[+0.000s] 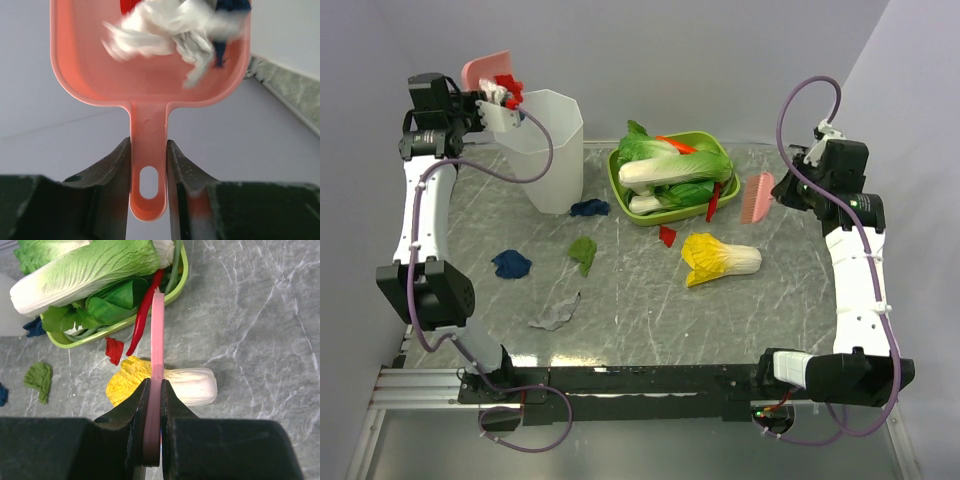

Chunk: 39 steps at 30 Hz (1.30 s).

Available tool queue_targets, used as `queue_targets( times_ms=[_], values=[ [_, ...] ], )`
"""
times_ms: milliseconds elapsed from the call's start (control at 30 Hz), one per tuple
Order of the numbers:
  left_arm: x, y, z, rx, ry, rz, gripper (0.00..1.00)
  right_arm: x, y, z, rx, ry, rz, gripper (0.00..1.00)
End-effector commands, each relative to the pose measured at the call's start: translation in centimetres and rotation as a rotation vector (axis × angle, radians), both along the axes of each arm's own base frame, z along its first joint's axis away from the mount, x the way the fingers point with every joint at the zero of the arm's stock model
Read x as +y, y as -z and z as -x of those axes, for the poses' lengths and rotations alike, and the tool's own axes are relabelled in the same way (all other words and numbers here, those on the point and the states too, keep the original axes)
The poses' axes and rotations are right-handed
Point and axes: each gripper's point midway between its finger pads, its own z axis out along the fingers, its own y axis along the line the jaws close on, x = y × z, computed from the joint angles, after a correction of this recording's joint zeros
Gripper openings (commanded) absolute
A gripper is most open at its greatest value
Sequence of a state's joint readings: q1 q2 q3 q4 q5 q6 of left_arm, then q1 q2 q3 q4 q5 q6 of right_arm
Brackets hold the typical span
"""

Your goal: Sweep away the paper scraps from the table

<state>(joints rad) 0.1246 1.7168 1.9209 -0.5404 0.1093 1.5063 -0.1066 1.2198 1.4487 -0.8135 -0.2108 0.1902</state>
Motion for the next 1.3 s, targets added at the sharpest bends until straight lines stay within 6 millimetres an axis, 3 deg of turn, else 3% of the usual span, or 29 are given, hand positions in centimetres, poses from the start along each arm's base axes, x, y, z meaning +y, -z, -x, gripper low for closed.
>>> queue_targets(
  times_ms=[0, 33, 100, 200, 367, 500, 600, 633, 800, 900, 933, 1000, 1133, 1167, 1200, 1267],
  values=[
    [-0.6, -6.1, 1.7, -0.194, 0.06, -0.196, 0.01, 0.0, -2.2, 0.2, -0.083, 0.009, -0.022, 0.0],
    [-0.9, -5.1, 1.4, -0.208, 0.084, -0.205, 0.01, -0.2, -2.1, 0.2, -0.082, 0.013, -0.024, 0.0],
    [-1.4, -7.1, 1.9, -0.296, 0.103, -0.244, 0.01, -0.2, -2.1, 0.3, -0.083, 0.014, -0.026, 0.0],
    [-2.3, -7.6, 2.4, -0.331, 0.136, -0.234, 0.01, -0.2, -1.9, 0.4, -0.077, 0.017, -0.032, 0.0],
    [-2.0, -7.1, 2.4, -0.34, 0.115, -0.206, 0.01, -0.3, -1.7, 0.4, -0.071, 0.02, -0.046, 0.0],
    [-2.1, -8.1, 2.7, -0.393, 0.102, -0.187, 0.01, -0.3, -1.7, 0.3, -0.071, 0.023, -0.051, 0.0],
    [-2.2, -9.1, 2.9, -0.435, 0.081, -0.098, 0.01, -0.3, -1.7, 0.3, -0.068, 0.017, -0.054, 0.0],
    [-2.8, -10.6, 3.3, -0.491, 0.076, 0.007, 0.01, -0.3, -1.6, 0.2, -0.067, 0.016, -0.055, 0.0],
    [-6.1, -12.8, 5.8, -0.468, 0.093, 0.414, 0.01, -0.4, -1.8, 0.0, -0.072, 0.005, -0.041, 0.0],
    [-8.5, -12.0, 7.4, -0.38, 0.117, 0.617, 0.01, 0.0, -2.3, -0.2, -0.081, -0.026, -0.035, 0.0],
    [-11.3, -11.4, 8.0, -0.334, 0.176, 0.687, 0.01, 0.3, -2.4, -0.3, -0.083, -0.044, -0.04, 0.0],
    [-13.4, -9.7, 9.7, -0.258, 0.208, 0.736, 0.01, 0.6, -2.8, -0.7, -0.09, -0.062, -0.028, 0.0],
    [-20.4, -4.8, 14.1, -0.014, 0.367, 0.836, 0.01, 2.1, -4.1, -1.6, -0.131, -0.139, 0.059, 0.0],
    [-22.2, -3.8, 15.7, 0.062, 0.446, 0.844, 0.01, 4.5, -4.6, -1.4, -0.151, -0.22, 0.096, 0.0],
    [-23.4, -1.1, 17.5, 0.171, 0.46, 0.851, 0.01, 5.1, -5.2, -1.5, -0.192, -0.285, 0.188, 0.0],
    [-24.7, 0.7, 19.8, 0.284, 0.475, 0.916, 0.01, 8.6, -5.5, -0.7, -0.24, -0.436, 0.278, 0.0]
  ],
)
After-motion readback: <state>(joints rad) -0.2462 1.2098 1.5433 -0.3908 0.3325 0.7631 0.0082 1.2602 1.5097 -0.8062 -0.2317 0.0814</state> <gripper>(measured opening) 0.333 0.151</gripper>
